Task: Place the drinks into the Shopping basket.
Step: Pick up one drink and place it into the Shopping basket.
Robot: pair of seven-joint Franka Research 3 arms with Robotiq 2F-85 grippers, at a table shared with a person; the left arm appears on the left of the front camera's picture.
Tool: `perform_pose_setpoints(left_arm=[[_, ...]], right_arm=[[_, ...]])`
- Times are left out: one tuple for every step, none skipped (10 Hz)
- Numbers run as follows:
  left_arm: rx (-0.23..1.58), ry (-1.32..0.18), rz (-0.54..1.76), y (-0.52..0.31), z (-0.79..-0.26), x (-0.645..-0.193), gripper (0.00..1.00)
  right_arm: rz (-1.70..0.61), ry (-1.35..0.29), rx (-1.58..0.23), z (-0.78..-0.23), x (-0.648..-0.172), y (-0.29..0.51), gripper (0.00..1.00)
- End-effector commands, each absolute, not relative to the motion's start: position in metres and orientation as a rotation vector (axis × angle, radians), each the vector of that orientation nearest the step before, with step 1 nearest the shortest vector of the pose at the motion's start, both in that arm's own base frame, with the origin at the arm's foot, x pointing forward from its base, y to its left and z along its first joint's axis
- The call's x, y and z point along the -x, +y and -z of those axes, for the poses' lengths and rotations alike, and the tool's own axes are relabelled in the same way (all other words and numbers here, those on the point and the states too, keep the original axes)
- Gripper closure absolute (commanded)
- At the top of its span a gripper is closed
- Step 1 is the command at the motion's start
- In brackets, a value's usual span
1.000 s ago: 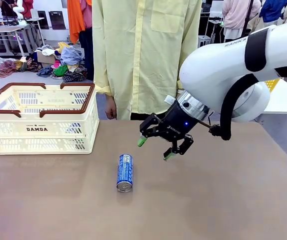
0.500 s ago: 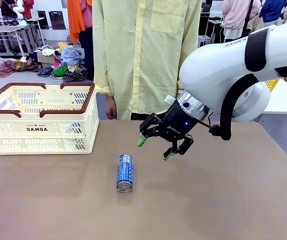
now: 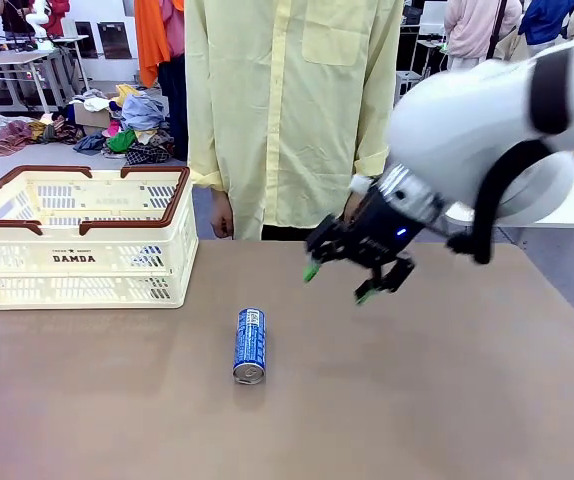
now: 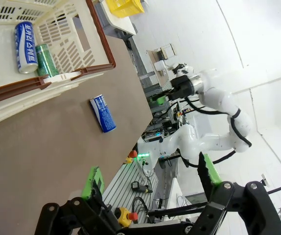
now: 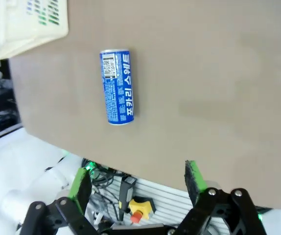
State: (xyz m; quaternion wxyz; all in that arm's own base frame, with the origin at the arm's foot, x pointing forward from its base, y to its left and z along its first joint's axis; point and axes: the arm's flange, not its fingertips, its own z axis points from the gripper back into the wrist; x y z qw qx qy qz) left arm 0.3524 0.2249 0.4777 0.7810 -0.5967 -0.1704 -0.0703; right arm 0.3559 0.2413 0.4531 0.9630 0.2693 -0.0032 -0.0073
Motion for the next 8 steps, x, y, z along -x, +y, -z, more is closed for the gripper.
perform_pose_setpoints(left_arm=[[1.288,-0.37,0.146,0.222,-0.479,-0.351,0.0],[1.288,-0.37,0.146,0.222,-0.479,-0.351,0.0],[1.288,-0.37,0.146,0.222,-0.479,-0.351,0.0],[1.288,-0.37,0.146,0.222,-0.479,-0.351,0.0],[1.288,-0.37,0.146,0.222,-0.479,-0.351,0.0],[1.288,-0.37,0.146,0.222,-0.479,-0.351,0.0],[1.288,-0.37,0.146,0.222,-0.479,-0.351,0.0],[1.288,-0.37,0.146,0.222,-0.479,-0.351,0.0]], right_arm=[[0.033,-0.002,-0.724,-0.492,-0.35,0.151,0.0],[0.047,0.019,-0.883,-0.512,-0.339,0.093,0.0],[0.071,0.017,-1.029,-0.526,-0.323,0.038,0.0],[0.064,0.031,-1.221,-0.532,-0.308,-0.019,0.0],[0.07,0.043,-1.426,-0.531,-0.3,-0.064,0.0],[0.157,0.014,-1.582,-0.521,-0.298,-0.103,0.0],[0.219,-0.005,-1.673,-0.506,-0.299,-0.125,0.0],[0.232,-0.035,-1.738,-0.484,-0.303,-0.132,0.0]])
